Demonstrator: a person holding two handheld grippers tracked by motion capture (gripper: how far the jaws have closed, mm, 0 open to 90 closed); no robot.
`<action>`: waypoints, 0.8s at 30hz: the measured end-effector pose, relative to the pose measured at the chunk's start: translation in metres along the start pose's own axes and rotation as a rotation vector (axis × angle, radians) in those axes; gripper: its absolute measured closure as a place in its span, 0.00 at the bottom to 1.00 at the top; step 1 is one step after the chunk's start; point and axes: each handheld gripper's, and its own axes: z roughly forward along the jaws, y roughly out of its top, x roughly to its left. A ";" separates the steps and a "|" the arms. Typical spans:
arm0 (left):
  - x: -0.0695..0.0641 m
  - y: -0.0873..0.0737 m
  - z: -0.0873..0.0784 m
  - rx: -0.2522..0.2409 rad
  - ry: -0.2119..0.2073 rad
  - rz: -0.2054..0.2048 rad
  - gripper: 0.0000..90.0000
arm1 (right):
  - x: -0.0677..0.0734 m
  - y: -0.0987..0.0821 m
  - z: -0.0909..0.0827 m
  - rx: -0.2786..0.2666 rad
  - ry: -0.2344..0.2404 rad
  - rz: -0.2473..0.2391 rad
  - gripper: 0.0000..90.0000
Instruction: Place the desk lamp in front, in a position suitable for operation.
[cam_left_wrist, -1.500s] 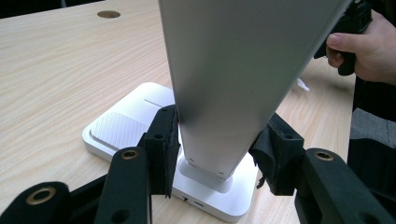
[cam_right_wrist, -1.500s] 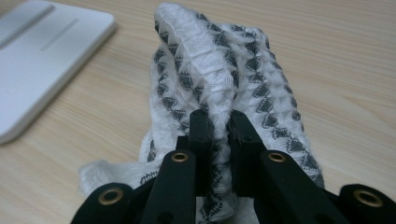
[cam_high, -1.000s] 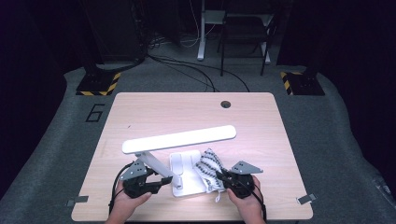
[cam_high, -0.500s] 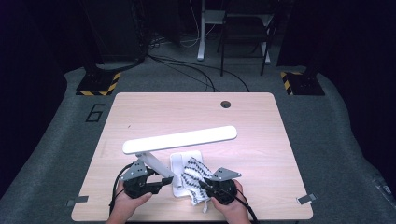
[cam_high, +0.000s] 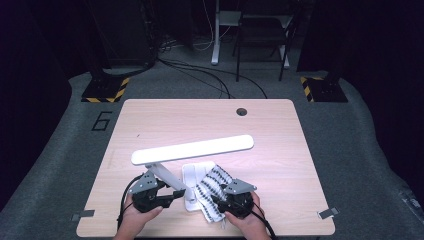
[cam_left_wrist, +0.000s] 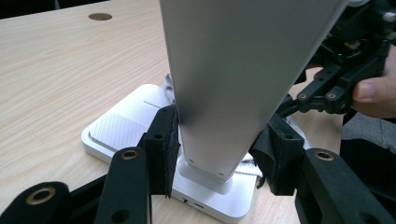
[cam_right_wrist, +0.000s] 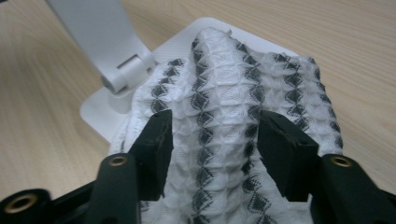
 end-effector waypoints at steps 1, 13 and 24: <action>0.000 0.000 0.000 0.000 0.000 0.000 0.60 | 0.000 0.000 0.000 0.000 0.000 0.000 0.48; 0.000 0.000 0.000 -0.001 -0.001 0.000 0.60 | -0.012 0.000 0.020 0.046 -0.033 0.007 0.31; 0.000 -0.001 0.000 -0.007 -0.001 0.001 0.60 | -0.012 -0.002 0.027 0.055 0.000 0.059 0.36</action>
